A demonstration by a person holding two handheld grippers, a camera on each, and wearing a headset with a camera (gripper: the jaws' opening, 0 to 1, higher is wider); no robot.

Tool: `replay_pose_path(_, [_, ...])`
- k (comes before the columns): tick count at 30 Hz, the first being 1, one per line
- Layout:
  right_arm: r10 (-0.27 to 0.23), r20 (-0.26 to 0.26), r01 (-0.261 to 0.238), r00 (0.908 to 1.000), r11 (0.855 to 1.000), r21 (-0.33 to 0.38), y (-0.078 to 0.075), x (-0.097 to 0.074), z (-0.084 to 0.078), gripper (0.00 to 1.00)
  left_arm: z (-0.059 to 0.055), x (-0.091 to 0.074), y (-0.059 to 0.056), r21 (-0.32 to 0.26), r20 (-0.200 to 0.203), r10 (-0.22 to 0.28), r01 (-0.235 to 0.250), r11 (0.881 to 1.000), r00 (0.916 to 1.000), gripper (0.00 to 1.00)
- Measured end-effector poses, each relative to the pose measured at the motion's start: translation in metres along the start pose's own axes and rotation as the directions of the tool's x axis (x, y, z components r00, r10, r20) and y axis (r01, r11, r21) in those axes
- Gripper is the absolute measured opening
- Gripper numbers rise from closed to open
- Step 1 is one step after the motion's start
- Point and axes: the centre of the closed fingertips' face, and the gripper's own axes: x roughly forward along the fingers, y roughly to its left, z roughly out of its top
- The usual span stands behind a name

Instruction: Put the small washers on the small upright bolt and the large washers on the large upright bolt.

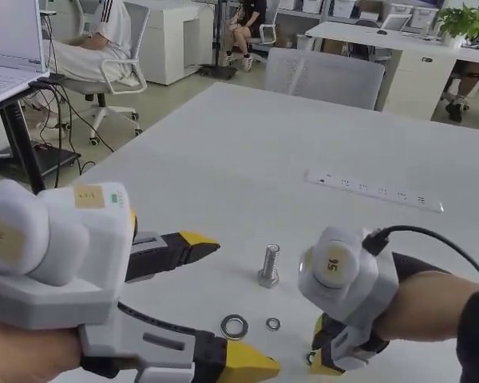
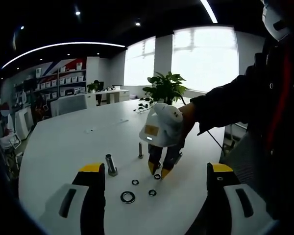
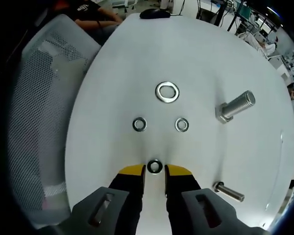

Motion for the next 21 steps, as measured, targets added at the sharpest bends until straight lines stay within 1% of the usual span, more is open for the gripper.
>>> replay_pose_path(6, [-0.005, -0.010, 0.005, 0.9999, 1.000, -0.015, 0.0012, 0.0000, -0.0004, 0.16, 0.0002, -0.0004, -0.0003, -0.002, 0.003, 0.001, -0.001, 1.000, 1.0000, 0.85])
replay_pose_path(15, [-0.007, 0.006, 0.007, 1.0000, 1.000, -0.003, 0.0015, -0.0003, -0.0003, 0.15, 0.0008, -0.0005, -0.0019, 0.000, 0.003, -0.002, 0.002, 1.000, 1.0000, 0.85])
replay_pose_path(21, [-0.010, 0.007, 0.011, 0.9999, 1.000, -0.008, 0.0012, -0.0002, 0.0004, 0.14, 0.0010, -0.0006, -0.0021, 0.001, 0.003, -0.004, 0.004, 1.000, 1.0000, 0.85])
